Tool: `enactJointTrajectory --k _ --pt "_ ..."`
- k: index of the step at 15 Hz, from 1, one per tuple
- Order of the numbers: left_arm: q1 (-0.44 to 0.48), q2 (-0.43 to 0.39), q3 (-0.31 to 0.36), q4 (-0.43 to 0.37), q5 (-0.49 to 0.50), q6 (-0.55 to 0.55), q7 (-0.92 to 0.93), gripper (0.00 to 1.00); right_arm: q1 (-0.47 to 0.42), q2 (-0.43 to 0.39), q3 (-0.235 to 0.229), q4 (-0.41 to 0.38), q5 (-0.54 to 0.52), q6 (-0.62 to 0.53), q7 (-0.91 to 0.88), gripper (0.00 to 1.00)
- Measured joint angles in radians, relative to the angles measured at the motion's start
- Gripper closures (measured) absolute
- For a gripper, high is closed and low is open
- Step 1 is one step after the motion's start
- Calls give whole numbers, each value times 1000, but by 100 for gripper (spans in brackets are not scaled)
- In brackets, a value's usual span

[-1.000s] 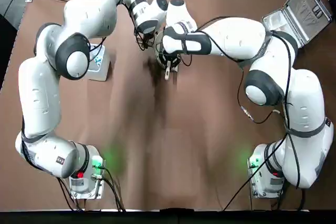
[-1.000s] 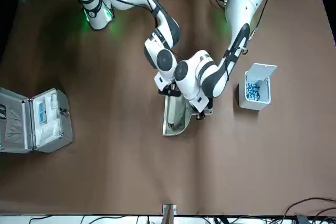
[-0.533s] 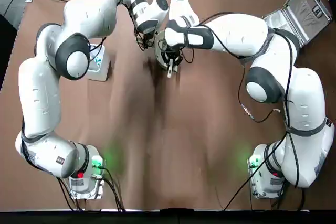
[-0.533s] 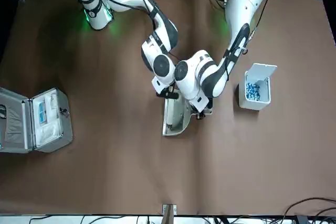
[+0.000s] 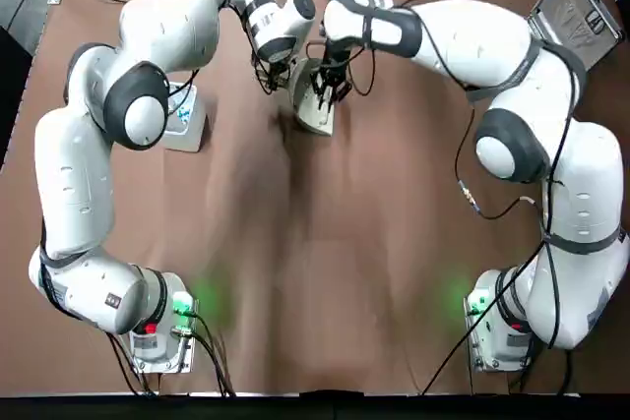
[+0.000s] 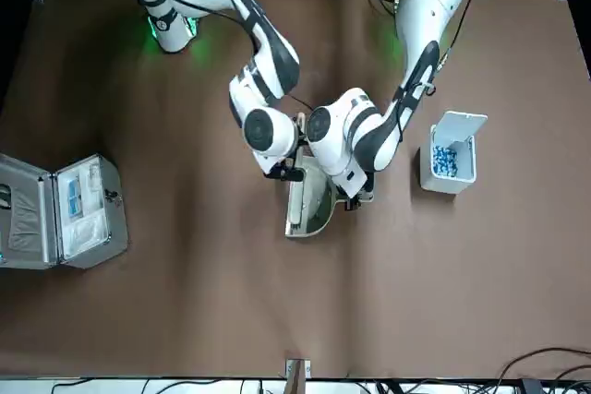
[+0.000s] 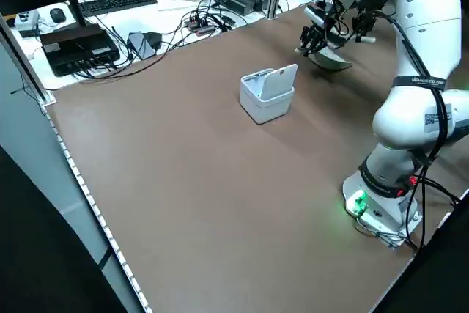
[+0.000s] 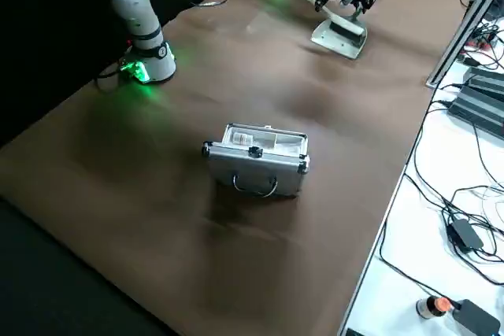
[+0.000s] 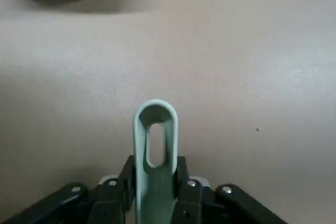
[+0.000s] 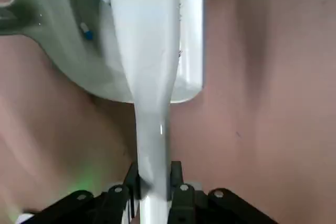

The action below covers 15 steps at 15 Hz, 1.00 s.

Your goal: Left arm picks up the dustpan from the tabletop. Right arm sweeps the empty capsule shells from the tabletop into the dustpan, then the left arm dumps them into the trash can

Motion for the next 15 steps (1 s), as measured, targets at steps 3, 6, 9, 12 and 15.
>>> enactJointTrajectory --k 3,6,9,12,15 --pt "3 0 0 2 -1 0 2 67 -57 -42 -1 4 7 -84 -32 73" --pt "11 0 -1 9 -23 1 3 67 -110 -82 -3 5 9 -131 -49 73" --pt "19 0 -3 34 -82 3 40 67 -158 -107 -7 4 9 -194 -89 73" --pt "20 0 -10 97 -226 8 128 67 -270 -153 -17 5 4 -335 -185 73" --pt "30 -1 -36 134 -255 8 137 67 -365 -168 -21 2 -44 -424 -252 73"
